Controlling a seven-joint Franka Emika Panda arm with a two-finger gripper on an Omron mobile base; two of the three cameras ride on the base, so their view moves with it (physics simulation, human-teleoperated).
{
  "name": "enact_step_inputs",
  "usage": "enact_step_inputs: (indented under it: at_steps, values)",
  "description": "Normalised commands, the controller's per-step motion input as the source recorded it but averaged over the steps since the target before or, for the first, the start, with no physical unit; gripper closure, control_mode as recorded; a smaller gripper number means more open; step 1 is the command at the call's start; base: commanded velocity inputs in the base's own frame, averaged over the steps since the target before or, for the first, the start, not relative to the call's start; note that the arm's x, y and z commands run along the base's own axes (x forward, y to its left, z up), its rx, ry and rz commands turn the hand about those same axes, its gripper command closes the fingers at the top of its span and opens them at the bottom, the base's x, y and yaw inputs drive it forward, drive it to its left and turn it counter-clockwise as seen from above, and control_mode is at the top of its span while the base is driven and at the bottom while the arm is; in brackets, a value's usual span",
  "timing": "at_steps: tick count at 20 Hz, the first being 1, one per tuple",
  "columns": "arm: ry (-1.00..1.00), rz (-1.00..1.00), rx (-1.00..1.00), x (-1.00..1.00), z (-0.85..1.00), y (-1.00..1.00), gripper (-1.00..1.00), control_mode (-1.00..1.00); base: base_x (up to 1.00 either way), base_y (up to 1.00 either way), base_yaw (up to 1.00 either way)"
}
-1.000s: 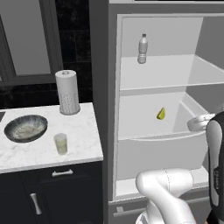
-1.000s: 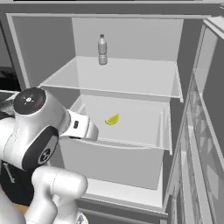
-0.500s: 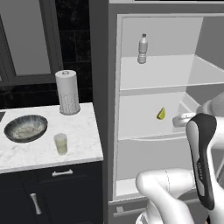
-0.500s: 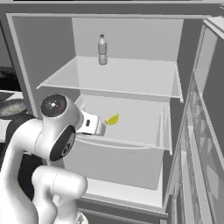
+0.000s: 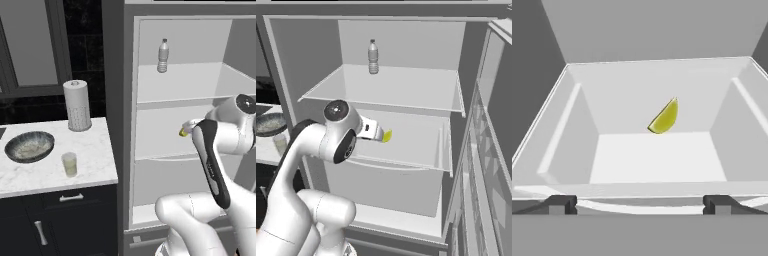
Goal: Grab a lemon wedge from the fridge and one ice cube from the ice bowl, and put them in the glass of lemonade.
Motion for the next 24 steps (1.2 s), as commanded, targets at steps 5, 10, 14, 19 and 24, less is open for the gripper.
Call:
enact_step_inputs:
  at_steps: [5, 10, 14, 19, 24]
  values:
    - [0.0, 0.0, 0.0, 0.47, -0.29, 0.0, -1.0, -1.0, 0.0, 0.0, 0.0]
    - [0.0, -0.06, 0.0, 0.26, -0.5, -0.01, -1.0, -1.0, 0.0, 0.0, 0.0]
    - [0.0, -0.13, 0.01, 0.27, -0.42, -0.16, -1.0, -1.0, 0.0, 0.0, 0.0]
    - [0.0, -0.13, 0.04, 0.36, -0.29, -0.17, -1.0, -1.0, 0.0, 0.0, 0.0]
    - [0.0, -0.06, 0.08, 0.31, 0.05, -0.04, -1.0, -1.0, 0.0, 0.0, 0.0]
